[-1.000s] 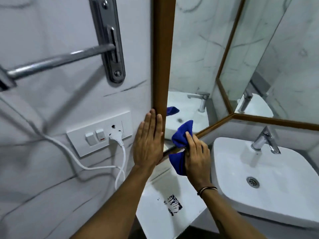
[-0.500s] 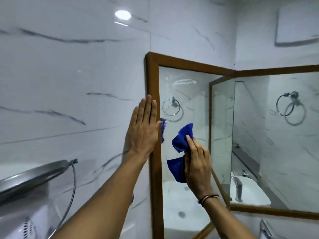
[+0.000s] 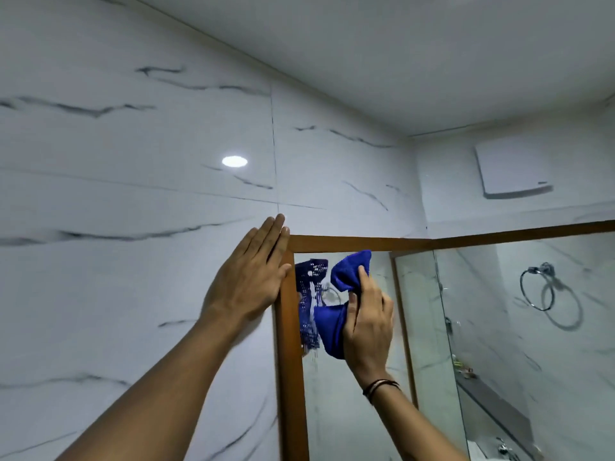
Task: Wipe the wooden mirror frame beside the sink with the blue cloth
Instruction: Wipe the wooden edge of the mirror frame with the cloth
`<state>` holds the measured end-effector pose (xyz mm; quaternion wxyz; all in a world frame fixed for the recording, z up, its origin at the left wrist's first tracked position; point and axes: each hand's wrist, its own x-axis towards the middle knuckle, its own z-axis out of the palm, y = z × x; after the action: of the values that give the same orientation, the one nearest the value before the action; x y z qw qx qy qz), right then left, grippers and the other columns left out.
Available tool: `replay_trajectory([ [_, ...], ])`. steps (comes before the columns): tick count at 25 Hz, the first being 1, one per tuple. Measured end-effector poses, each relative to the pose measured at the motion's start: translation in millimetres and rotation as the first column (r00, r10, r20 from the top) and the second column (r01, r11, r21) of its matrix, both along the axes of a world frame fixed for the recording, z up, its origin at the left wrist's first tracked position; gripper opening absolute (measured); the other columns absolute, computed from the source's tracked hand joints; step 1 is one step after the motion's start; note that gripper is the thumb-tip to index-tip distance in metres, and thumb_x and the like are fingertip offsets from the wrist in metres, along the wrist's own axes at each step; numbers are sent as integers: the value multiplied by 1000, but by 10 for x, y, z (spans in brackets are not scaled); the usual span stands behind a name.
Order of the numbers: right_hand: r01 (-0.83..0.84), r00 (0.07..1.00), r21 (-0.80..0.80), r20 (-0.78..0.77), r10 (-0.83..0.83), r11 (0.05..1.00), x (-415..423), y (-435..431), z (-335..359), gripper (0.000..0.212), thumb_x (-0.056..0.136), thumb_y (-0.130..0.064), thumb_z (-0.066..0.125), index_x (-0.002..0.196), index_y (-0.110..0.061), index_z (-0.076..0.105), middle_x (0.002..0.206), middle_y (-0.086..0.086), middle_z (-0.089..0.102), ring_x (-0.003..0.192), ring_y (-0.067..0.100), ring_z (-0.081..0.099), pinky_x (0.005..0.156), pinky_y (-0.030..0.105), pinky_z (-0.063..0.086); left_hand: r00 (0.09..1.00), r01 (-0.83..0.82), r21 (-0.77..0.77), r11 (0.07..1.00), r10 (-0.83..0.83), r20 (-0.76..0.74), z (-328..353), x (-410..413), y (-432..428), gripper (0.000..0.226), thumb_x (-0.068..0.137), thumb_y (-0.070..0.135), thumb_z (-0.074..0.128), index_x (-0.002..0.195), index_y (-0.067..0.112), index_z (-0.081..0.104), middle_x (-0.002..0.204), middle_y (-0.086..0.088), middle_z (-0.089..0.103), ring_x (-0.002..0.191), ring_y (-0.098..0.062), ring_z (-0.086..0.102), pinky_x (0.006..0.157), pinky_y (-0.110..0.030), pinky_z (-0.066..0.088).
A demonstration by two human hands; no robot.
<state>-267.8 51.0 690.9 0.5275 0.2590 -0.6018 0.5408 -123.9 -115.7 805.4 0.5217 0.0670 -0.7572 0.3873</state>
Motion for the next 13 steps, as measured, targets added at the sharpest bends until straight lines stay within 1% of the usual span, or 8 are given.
replay_trajectory([
  [3,-78,957,-193,260,128,978,-332,-199,342,51,112,-34,36,161,-18,41,157,7,56,131,31,49,109,48,44,999,41,-55,998,-41,-5,19,-42,-6,70,119,44,19,174,2,15,184,-19,-3,172,-30,0,140,-49,20],
  [5,-106,884,-252,420,207,962,-587,-283,589,49,114,-33,36,161,-19,40,164,7,50,141,36,43,118,51,32,997,67,-88,994,-69,-17,76,-92,-39,69,118,42,25,173,2,19,184,-18,0,172,-30,4,139,-48,22],
  [7,-97,844,-271,488,223,958,-696,-394,730,50,113,-38,30,156,-19,47,165,6,48,149,34,40,126,54,21,997,83,-120,989,-82,10,200,-136,-70,68,116,41,26,172,2,25,184,-16,4,171,-28,10,138,-47,24],
  [8,-94,860,-258,465,208,962,-639,-492,750,55,110,-41,26,154,-18,49,166,7,48,153,32,37,130,55,16,996,85,-136,987,-81,31,277,-161,-81,68,116,40,26,172,2,30,184,-15,8,171,-28,14,137,-46,27],
  [9,-113,899,-221,392,194,969,-534,-583,712,61,107,-43,24,155,-15,48,168,8,45,158,30,33,133,54,13,995,91,-147,985,-84,53,339,-196,-88,66,116,39,26,170,2,35,184,-15,13,170,-28,19,137,-46,29],
  [11,-228,958,-94,158,241,969,-278,-734,529,63,107,-44,26,161,-14,41,172,5,38,164,24,24,135,46,12,993,104,-176,979,-91,78,443,-225,-100,65,116,37,24,165,1,45,181,-16,24,168,-29,27,134,-47,35],
  [12,-269,959,-39,78,271,962,-218,-761,442,61,108,-42,28,162,-16,39,173,3,35,165,21,20,135,42,12,994,98,-193,976,-84,76,475,-247,-101,65,116,37,23,165,1,46,180,-16,27,167,-29,28,133,-47,37],
  [13,-301,952,-37,51,303,953,-216,-743,442,59,109,-41,29,163,-18,39,174,1,33,166,19,18,135,37,11,994,90,-196,977,-75,82,499,-262,-102,66,116,37,20,166,2,44,181,-15,26,168,-29,25,134,-46,36],
])
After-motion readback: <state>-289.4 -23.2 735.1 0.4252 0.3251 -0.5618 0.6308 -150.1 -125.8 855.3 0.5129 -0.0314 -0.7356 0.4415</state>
